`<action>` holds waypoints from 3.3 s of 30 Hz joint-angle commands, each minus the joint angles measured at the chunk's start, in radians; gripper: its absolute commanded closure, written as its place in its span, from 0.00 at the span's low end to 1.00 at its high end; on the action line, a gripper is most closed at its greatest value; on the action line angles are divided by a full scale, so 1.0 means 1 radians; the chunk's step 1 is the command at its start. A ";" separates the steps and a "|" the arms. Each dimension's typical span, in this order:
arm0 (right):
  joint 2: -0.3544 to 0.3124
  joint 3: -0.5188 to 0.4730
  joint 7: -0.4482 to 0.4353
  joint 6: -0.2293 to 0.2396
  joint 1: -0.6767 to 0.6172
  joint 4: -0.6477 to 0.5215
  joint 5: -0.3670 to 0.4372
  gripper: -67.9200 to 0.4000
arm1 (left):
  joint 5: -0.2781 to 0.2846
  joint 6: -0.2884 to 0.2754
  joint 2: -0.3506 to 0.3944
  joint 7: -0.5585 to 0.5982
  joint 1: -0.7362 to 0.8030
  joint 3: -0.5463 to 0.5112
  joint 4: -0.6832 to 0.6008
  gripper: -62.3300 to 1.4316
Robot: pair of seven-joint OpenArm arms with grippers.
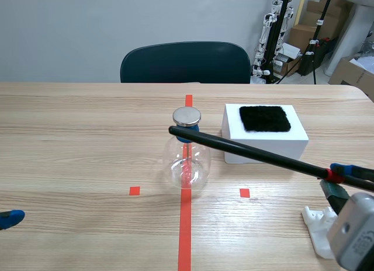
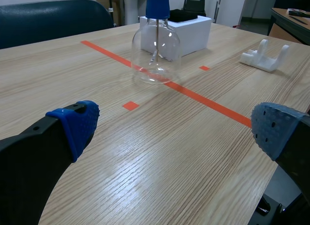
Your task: Do the electroscope experiment. hold the rod still at the electroscope
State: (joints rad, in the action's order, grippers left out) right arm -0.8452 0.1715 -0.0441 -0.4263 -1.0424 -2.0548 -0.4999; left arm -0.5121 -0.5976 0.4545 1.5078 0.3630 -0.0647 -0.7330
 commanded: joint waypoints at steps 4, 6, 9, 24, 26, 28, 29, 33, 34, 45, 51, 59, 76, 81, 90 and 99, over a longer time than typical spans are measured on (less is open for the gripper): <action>-0.010 -0.005 -0.016 -0.014 0.009 -0.009 -0.003 0.94 | 0.010 0.001 0.009 0.044 0.002 -0.001 -0.016 0.00; -0.010 -0.005 -0.015 -0.014 0.009 -0.009 -0.005 0.94 | 0.010 0.001 0.009 0.044 0.002 -0.001 -0.016 0.00; -0.010 -0.005 -0.016 -0.014 0.009 -0.009 -0.004 0.94 | 0.010 0.001 0.009 0.044 0.002 -0.001 -0.016 0.00; -0.010 -0.002 -0.019 -0.014 0.009 -0.009 -0.004 0.94 | 0.010 0.001 0.009 0.044 0.002 -0.001 -0.016 0.00; -0.010 -0.002 -0.011 -0.014 0.009 -0.009 -0.004 0.94 | 0.010 0.001 0.009 0.044 0.002 -0.001 -0.016 0.00; -0.010 -0.002 0.008 -0.014 0.009 -0.009 -0.004 0.94 | 0.010 0.001 0.009 0.044 0.002 -0.001 -0.016 0.00; -0.010 -0.002 0.019 -0.014 0.009 -0.009 -0.004 0.94 | 0.010 0.001 0.009 0.044 0.002 -0.001 -0.016 0.00; -0.010 -0.002 0.051 -0.014 0.009 -0.009 -0.004 0.94 | 0.010 0.001 0.009 0.044 0.002 -0.001 -0.016 0.00; -0.010 -0.002 0.053 -0.014 0.009 -0.009 -0.004 0.94 | 0.010 0.001 0.009 0.044 0.002 -0.001 -0.016 0.00; -0.010 -0.002 0.053 -0.014 0.009 -0.009 -0.004 0.94 | 0.010 0.001 0.009 0.044 0.002 -0.001 -0.016 0.00; -0.010 -0.002 0.053 -0.014 0.009 -0.009 -0.004 0.94 | 0.010 0.001 0.009 0.044 0.002 -0.001 -0.016 0.00; -0.010 -0.002 0.053 -0.014 0.009 -0.009 -0.004 0.94 | 0.010 0.001 0.009 0.044 0.002 -0.001 -0.016 0.00; -0.010 -0.002 0.053 -0.014 0.009 -0.009 -0.004 0.94 | 0.010 0.001 0.009 0.044 0.002 -0.001 -0.016 0.00; -0.010 -0.002 0.053 -0.014 0.009 -0.009 -0.004 0.94 | 0.010 0.001 0.009 0.044 0.002 -0.001 -0.016 0.00; -0.010 -0.002 0.053 -0.014 0.009 -0.009 -0.004 0.94 | 0.010 0.001 0.009 0.044 0.002 -0.001 -0.016 0.00; -0.010 -0.002 0.053 -0.014 0.009 -0.009 -0.004 0.94 | 0.010 0.001 0.009 0.044 0.002 -0.001 -0.016 0.00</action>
State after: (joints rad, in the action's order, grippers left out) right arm -0.8452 0.1722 0.0128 -0.4263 -1.0424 -2.0541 -0.5003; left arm -0.5121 -0.5976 0.4545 1.5078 0.3630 -0.0647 -0.7330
